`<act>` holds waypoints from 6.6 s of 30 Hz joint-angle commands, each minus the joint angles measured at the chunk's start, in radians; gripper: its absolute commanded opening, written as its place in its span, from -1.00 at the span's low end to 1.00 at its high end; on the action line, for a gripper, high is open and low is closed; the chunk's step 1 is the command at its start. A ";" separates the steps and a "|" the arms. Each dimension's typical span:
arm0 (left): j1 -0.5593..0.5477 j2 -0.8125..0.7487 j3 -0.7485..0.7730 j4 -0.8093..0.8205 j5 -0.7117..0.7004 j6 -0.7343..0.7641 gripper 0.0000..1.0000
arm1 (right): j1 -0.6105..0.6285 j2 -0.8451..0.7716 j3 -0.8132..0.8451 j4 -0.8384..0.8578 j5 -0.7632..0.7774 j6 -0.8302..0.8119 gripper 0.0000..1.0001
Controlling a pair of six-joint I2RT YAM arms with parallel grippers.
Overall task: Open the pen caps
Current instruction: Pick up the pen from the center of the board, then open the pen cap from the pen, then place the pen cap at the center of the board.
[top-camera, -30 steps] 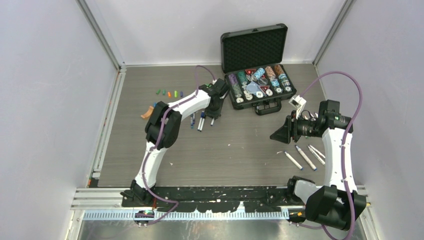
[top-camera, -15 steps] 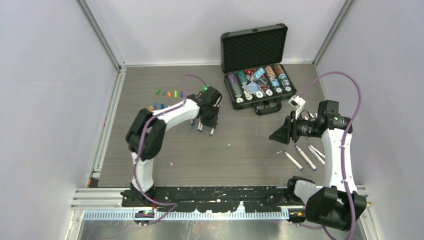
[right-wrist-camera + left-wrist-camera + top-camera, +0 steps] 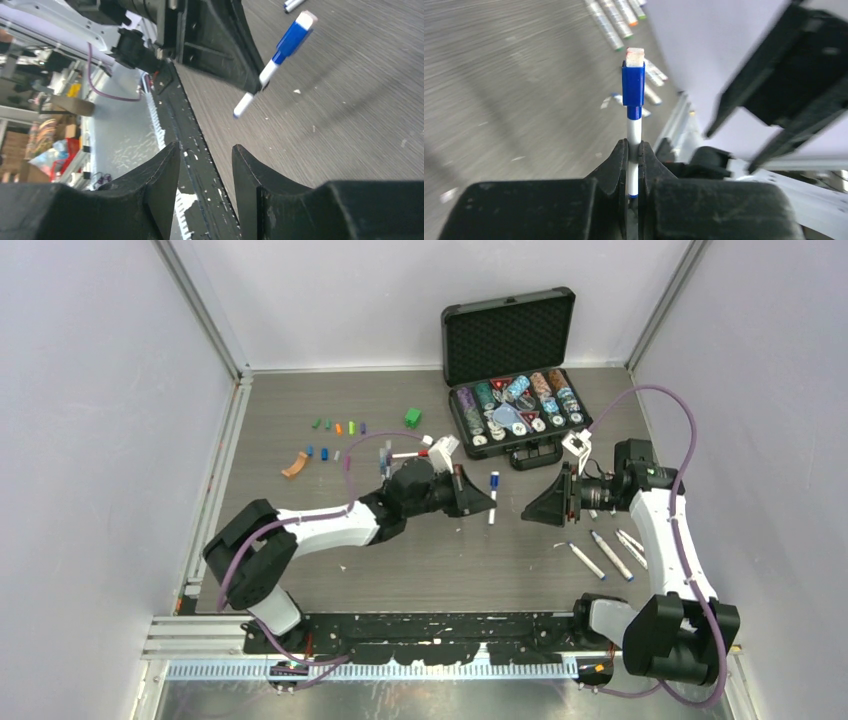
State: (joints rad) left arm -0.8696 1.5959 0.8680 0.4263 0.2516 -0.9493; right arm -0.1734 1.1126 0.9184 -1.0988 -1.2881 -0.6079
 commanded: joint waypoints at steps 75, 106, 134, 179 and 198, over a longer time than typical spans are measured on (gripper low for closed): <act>-0.028 0.075 0.098 0.475 -0.016 -0.148 -0.19 | 0.158 -0.033 -0.062 0.389 0.032 0.429 -0.99; 0.419 -0.155 0.093 0.358 -0.093 -0.209 -1.00 | 0.293 -0.008 -0.060 0.319 0.139 0.332 -1.00; 0.638 0.181 0.647 -1.278 -0.088 0.677 -0.97 | 0.242 -0.119 0.024 0.122 0.299 0.091 -0.99; 0.638 0.702 1.108 -1.426 -0.244 0.751 -0.50 | 0.233 -0.092 0.033 0.082 0.291 0.054 -1.00; 0.636 0.220 0.843 -1.258 -0.137 0.680 -0.17 | 0.193 -0.096 0.036 0.066 0.316 0.027 -0.99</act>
State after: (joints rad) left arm -0.2298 2.0884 1.8282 -0.9565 0.0467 -0.2352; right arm 0.0399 1.0214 0.9108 -1.0275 -0.9756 -0.5526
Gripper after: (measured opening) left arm 0.376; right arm 0.124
